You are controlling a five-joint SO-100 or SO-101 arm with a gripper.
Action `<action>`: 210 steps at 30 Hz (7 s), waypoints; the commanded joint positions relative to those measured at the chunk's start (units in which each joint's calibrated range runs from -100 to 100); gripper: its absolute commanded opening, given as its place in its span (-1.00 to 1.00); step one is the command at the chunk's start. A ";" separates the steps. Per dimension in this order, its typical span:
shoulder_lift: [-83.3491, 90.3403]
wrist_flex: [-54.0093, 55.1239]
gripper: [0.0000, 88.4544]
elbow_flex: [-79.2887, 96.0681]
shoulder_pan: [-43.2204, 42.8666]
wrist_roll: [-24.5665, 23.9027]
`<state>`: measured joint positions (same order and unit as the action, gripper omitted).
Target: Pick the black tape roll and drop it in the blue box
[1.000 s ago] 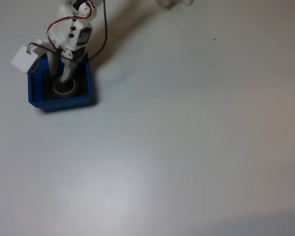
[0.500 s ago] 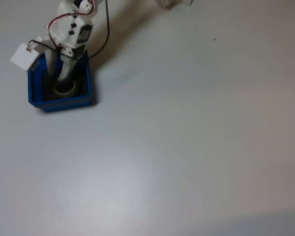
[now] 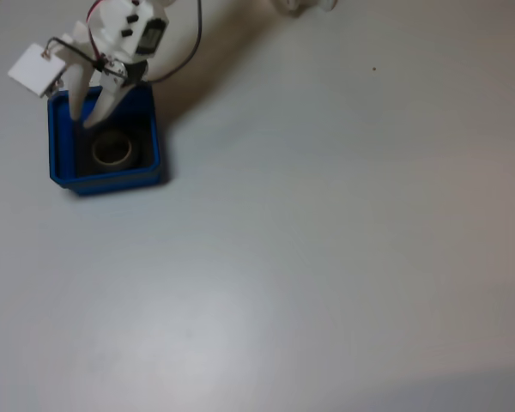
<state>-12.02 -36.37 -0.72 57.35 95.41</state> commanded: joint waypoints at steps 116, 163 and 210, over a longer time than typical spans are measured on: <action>111.19 0.48 -0.99 96.76 -45.77 -0.40; 111.19 13.68 -0.99 100.54 -54.86 -9.16; 111.10 20.94 -0.99 100.63 -54.86 -1.98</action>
<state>98.65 -16.09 99.10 2.42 93.24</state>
